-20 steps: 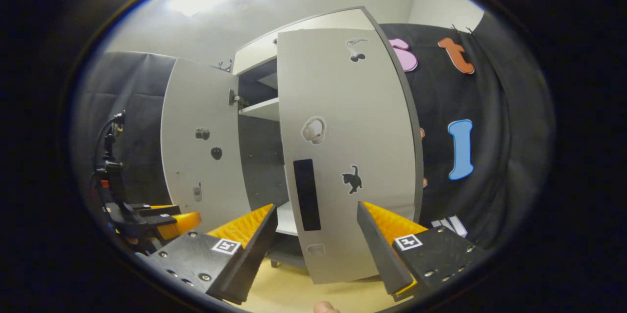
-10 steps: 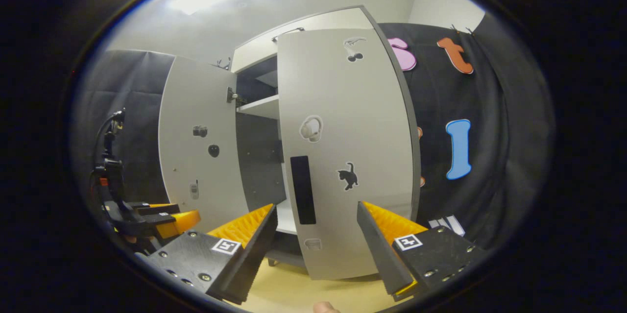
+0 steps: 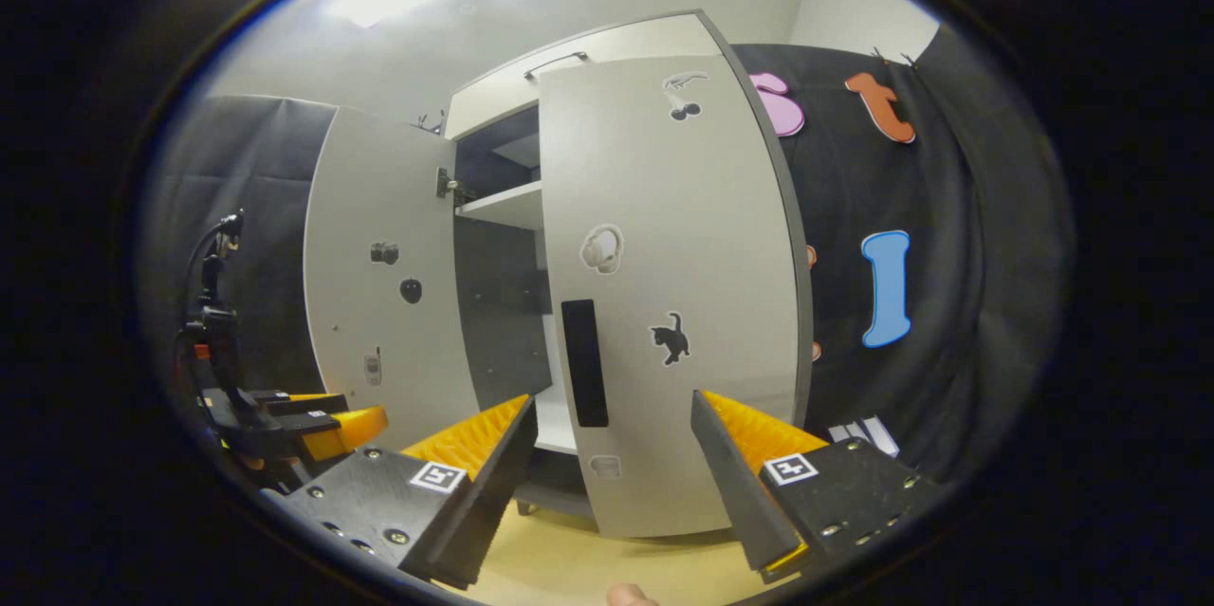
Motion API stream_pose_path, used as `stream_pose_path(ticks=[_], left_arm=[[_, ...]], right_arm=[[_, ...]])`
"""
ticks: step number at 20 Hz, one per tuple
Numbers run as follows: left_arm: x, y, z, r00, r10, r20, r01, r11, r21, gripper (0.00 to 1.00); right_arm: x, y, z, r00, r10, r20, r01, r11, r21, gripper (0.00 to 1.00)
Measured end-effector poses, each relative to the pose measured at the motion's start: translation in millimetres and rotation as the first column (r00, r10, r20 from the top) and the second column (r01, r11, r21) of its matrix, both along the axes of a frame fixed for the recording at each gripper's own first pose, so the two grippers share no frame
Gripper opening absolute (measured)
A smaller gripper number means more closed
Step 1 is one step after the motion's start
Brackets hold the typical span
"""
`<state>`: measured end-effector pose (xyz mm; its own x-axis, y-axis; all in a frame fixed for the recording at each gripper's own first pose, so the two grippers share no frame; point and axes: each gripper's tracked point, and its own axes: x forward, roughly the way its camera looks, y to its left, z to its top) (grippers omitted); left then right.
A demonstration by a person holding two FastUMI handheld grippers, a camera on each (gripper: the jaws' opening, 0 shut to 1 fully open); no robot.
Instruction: Grasp the bottle in the cabinet with the left hand and place it on the coaster, then close the right door with the right hand and the left door with the left hand.
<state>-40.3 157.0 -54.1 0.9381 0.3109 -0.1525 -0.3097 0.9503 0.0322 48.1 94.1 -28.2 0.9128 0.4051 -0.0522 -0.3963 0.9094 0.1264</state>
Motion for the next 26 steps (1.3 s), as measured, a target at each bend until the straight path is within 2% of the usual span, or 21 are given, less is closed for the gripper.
stream_pose_path(ticks=[12,21,26], left_arm=[[-15.1,25.4,-2.9,0.998,0.058,-0.007,-0.058,0.998,0.001,0.94],[-51.3,92.8,-4.1,0.976,0.219,0.006,-0.219,0.976,-0.010,0.92],[-55.2,126.9,-6.8,0.960,0.280,0.000,-0.280,0.960,-0.005,0.96]], right_arm=[[6.5,14.1,-8.0,1.000,0.019,-0.010,-0.019,1.000,-0.007,0.98],[12.2,42.2,-13.9,0.999,0.042,-0.024,-0.041,0.999,0.014,0.98],[14.7,45.3,-12.1,1.000,0.020,-0.015,-0.019,0.999,0.036,0.98]])
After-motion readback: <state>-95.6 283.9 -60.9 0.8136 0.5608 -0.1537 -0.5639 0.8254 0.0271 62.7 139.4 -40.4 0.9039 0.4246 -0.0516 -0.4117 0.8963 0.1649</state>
